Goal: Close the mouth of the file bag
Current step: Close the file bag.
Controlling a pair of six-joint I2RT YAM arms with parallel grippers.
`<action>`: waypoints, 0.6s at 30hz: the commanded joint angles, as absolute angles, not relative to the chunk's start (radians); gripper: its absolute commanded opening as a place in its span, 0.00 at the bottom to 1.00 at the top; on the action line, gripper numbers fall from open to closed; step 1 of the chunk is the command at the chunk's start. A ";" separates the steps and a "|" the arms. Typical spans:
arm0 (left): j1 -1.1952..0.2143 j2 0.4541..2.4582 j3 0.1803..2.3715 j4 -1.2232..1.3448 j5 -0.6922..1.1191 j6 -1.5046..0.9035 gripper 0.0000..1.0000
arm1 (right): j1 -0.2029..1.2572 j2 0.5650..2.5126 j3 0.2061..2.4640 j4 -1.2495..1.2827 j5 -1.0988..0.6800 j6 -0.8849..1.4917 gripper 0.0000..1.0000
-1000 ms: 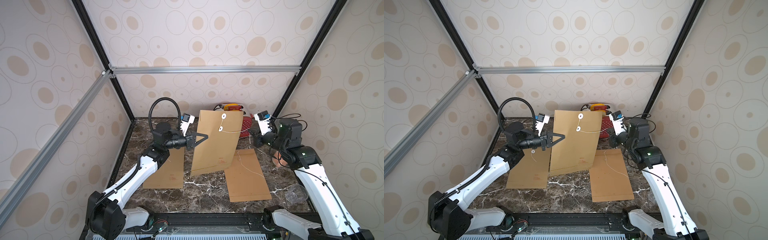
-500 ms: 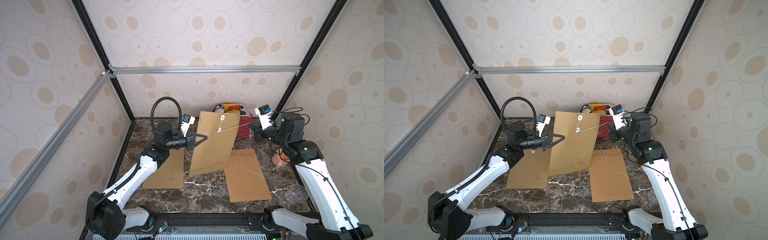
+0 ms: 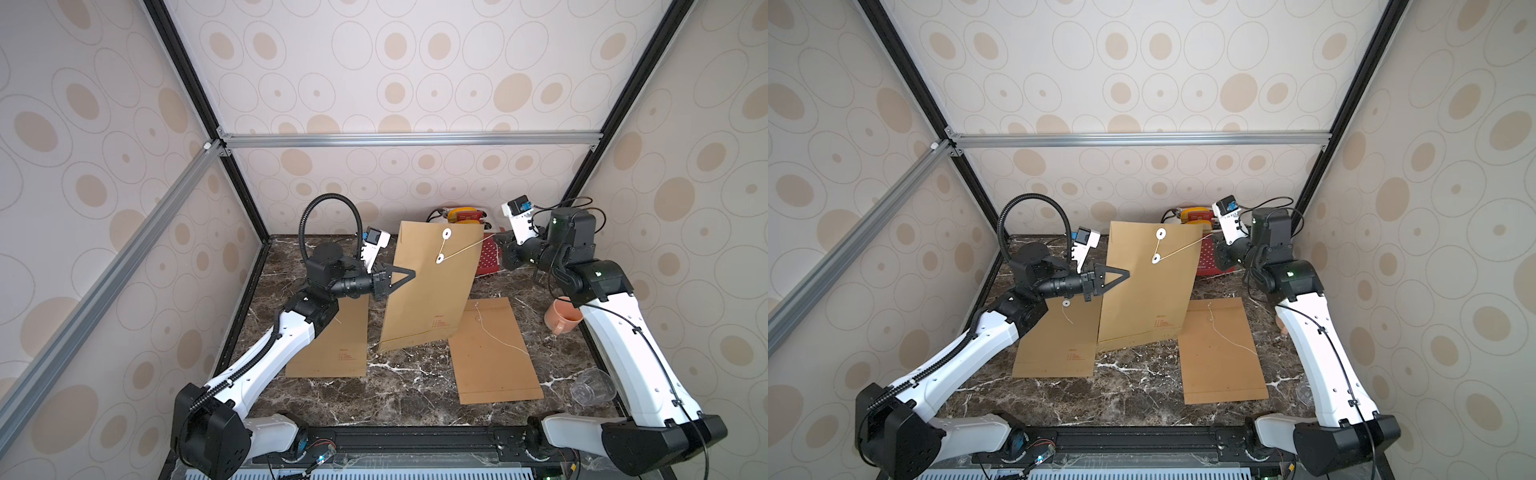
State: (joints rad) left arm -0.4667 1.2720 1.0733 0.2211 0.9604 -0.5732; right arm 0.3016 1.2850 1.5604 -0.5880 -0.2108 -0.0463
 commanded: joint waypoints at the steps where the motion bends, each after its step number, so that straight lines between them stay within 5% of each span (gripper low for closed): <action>1: -0.469 1.256 1.111 0.265 0.979 -0.582 0.00 | 0.298 1.307 1.614 -0.587 -0.208 -0.056 0.00; 18: -0.473 1.287 1.147 0.145 0.944 -0.533 0.00 | 0.423 1.352 1.689 -0.546 -0.238 -0.062 0.00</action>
